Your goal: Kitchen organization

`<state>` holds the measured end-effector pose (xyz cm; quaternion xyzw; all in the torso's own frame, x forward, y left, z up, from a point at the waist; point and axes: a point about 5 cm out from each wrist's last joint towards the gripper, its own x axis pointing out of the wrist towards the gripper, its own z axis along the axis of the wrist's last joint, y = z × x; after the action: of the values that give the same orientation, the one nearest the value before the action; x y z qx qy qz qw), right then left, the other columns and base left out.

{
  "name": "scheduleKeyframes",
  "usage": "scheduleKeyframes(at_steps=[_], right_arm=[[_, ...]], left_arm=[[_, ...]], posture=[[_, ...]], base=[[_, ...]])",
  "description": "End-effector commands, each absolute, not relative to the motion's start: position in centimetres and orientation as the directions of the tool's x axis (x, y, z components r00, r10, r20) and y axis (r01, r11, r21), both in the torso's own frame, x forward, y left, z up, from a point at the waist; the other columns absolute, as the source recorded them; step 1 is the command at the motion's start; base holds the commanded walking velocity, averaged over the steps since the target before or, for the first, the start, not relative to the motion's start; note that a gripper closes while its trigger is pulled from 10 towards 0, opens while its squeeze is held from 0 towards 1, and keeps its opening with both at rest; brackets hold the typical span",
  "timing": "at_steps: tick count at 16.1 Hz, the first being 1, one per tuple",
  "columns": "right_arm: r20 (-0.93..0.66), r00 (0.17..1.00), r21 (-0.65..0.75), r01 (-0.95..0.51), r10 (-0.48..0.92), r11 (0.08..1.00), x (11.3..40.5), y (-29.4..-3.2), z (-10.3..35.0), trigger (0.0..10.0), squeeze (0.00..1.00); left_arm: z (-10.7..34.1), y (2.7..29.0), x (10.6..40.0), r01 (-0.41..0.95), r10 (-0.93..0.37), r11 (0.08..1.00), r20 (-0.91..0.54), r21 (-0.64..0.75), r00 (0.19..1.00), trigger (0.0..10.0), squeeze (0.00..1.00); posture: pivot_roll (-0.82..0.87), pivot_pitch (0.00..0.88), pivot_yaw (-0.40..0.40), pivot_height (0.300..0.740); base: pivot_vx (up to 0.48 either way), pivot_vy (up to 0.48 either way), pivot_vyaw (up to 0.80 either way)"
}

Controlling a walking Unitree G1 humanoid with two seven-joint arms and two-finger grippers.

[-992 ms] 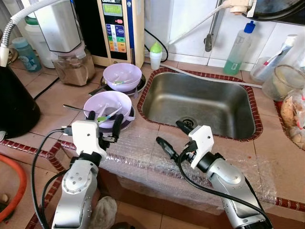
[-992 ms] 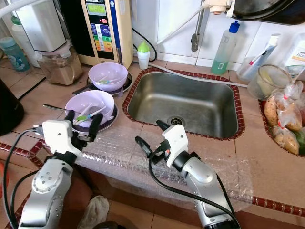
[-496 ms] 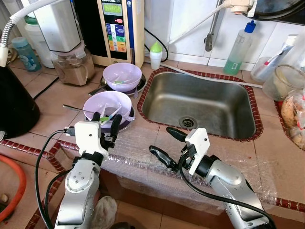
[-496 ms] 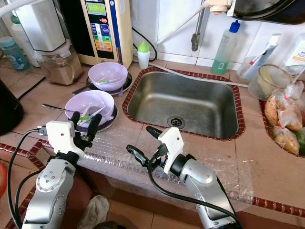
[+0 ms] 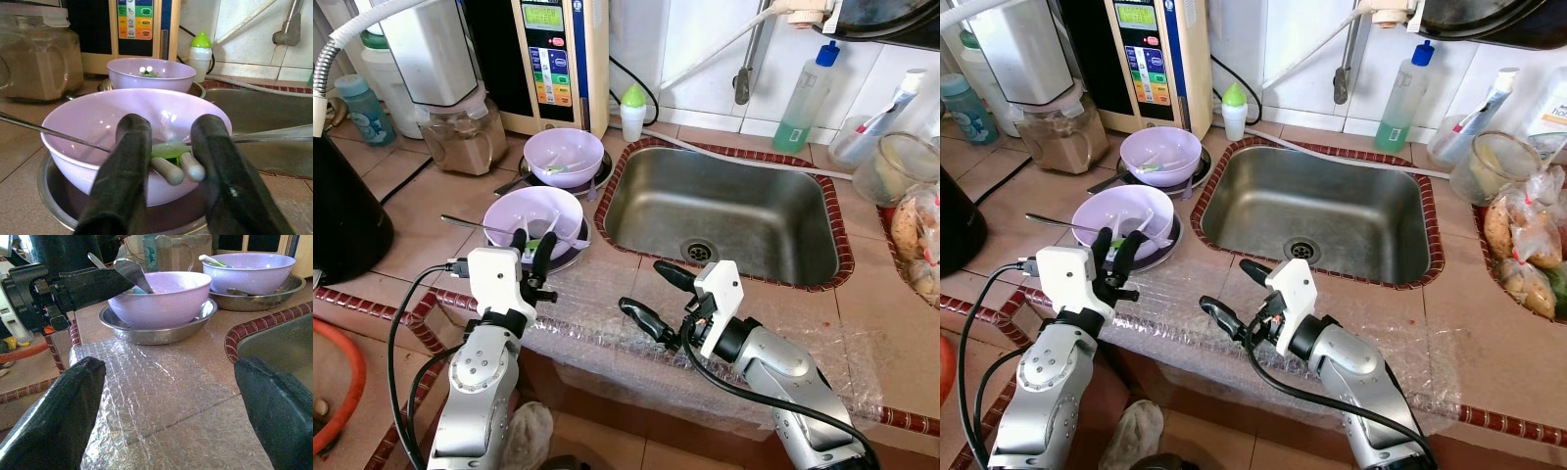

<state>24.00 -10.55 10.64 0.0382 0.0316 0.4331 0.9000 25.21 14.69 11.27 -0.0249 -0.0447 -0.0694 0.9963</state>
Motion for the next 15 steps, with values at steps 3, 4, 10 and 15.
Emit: scheduleKeyframes(at_steps=[3, 4, 10, 15], right_arm=[[-0.020, 0.588, 0.111, -0.802, 0.808, 0.587, 23.9, -10.3, 11.1, 10.0, 0.00], [-0.021, 0.587, 0.112, -0.803, 0.809, 0.586, 23.9, -10.3, 11.1, 10.0, 0.00], [-0.004, 0.647, 0.100, -0.758, 0.762, 0.644, 24.6, -10.5, 11.1, 10.0, 0.00], [0.034, 0.743, 0.083, -0.669, 0.669, 0.739, 26.3, -11.6, 11.7, 10.0, 0.00]], left_arm=[[11.4, 14.9, 25.5, 0.129, -0.125, 0.991, 0.099, -0.038, 0.987, 0.0, 0.00], [11.4, 14.9, 25.5, 0.129, -0.125, 0.991, 0.101, -0.038, 0.987, 0.0, 0.00], [13.6, 15.0, 25.8, 0.118, -0.115, 0.993, 0.188, -0.005, 0.976, 0.0, 0.00], [16.4, 14.8, 26.2, 0.136, -0.139, 0.990, 0.283, 0.030, 0.949, 0.0, 0.00]], posture=[[-0.01, 0.000, 0.017, 0.740], [-0.01, 0.000, 0.017, 0.740], [-0.01, 0.000, 0.023, 0.740], [0.01, 0.000, 0.024, 0.740]], base=[[0.000, 0.000, 0.00], [0.000, 0.000, 0.00], [0.000, 0.000, 0.00], [0.000, 0.000, 0.00]])
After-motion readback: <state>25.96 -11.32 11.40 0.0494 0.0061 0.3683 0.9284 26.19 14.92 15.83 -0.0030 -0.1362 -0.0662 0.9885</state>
